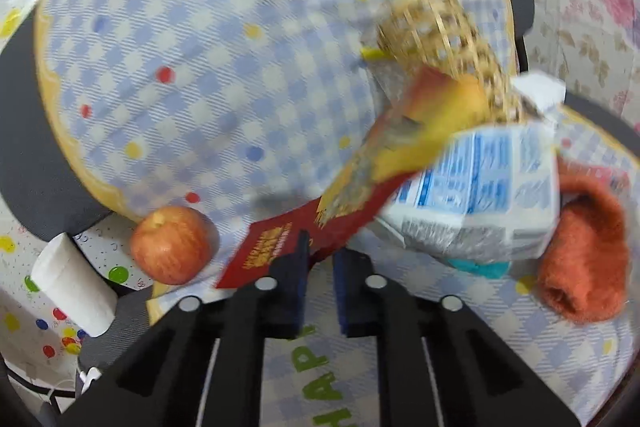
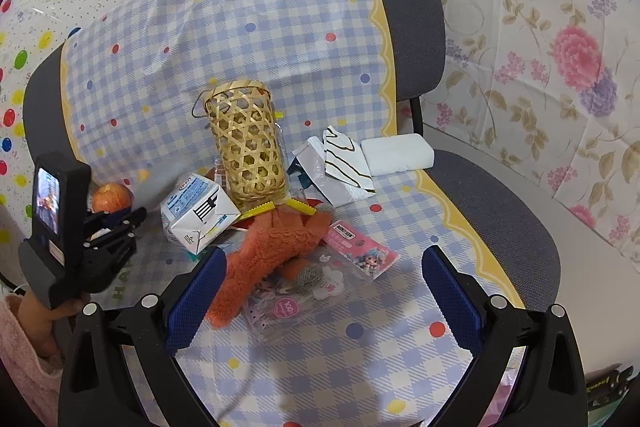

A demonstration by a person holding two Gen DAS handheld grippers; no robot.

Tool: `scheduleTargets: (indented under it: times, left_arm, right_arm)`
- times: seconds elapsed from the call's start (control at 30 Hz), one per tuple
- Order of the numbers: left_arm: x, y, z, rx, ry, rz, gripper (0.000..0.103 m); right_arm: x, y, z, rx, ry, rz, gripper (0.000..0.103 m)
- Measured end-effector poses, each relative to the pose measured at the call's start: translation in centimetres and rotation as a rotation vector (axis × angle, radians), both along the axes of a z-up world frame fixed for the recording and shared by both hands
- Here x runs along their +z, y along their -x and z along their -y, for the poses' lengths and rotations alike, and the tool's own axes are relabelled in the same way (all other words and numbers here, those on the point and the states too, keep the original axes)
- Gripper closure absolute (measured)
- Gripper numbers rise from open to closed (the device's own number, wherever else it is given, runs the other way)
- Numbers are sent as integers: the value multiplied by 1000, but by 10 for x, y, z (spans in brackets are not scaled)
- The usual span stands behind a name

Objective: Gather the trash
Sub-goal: 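Grasp the white milk carton with the right gripper while the left holds white paper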

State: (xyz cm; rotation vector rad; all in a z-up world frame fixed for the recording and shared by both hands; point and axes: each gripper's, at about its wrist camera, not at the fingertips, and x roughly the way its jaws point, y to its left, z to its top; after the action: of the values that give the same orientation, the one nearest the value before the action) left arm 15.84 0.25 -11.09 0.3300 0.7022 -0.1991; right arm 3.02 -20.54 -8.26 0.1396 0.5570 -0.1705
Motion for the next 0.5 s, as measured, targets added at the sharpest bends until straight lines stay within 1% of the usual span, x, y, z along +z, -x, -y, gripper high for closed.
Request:
scheduleTargets:
  times: [0.07,0.13,0.23,0.3,0.4,0.47,0.5]
  left_arm:
    - [14,7,-9,21,36,23,102]
    - [32,18,-24,46,84,44,103]
    - [51,40,-42,38,185,25,103]
    - [56,54,-49,31,220,13,103]
    - [58,69,-55,35,272,-16,103]
    - [57,76,-56,39,289,-27,103]
    - [56,79,-55,39,293,-29,103]
  right_arm:
    - [2,5,1,-3,0,13,6]
    - [4,10,3,-3,-6,28,6]
    - [3,16,2,15,-8,39,6]
    - [2,18,-1,39,-5,44,6]
    - [-1,20,-8,88,-6,50,8]
    - [-3,19,-13,113,2,43,11]
    - [-3,19,-16,120,10,44,11]
